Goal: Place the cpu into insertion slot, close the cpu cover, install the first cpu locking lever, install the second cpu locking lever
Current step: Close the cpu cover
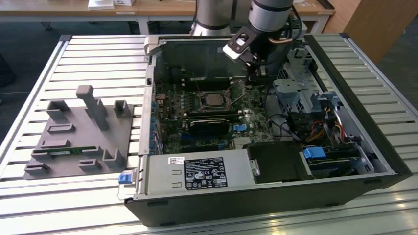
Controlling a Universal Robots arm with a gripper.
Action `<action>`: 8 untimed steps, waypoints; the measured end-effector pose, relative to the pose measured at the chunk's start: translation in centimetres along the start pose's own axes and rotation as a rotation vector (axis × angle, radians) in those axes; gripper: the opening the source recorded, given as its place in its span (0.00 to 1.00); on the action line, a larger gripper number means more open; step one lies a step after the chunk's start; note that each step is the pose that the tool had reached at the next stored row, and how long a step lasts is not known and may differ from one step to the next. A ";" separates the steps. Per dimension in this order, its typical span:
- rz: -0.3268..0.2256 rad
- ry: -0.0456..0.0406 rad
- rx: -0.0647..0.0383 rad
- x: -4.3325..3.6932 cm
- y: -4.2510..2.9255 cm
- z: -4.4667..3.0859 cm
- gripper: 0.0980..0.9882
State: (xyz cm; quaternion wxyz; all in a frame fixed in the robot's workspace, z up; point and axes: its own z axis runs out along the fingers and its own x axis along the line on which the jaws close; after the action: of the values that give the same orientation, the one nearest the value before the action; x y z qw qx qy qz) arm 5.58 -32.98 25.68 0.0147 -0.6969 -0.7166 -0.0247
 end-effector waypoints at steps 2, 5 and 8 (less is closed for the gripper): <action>0.000 0.0002 0.001 0.00 0.22 0.09 0.01; 0.000 0.0002 0.003 -0.01 0.52 0.27 0.01; 0.000 0.0002 0.005 -0.02 0.73 0.54 0.01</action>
State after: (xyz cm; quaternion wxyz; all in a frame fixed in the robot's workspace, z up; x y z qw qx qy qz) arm 6.32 -32.96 25.15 0.0166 -0.6970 -0.7165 -0.0228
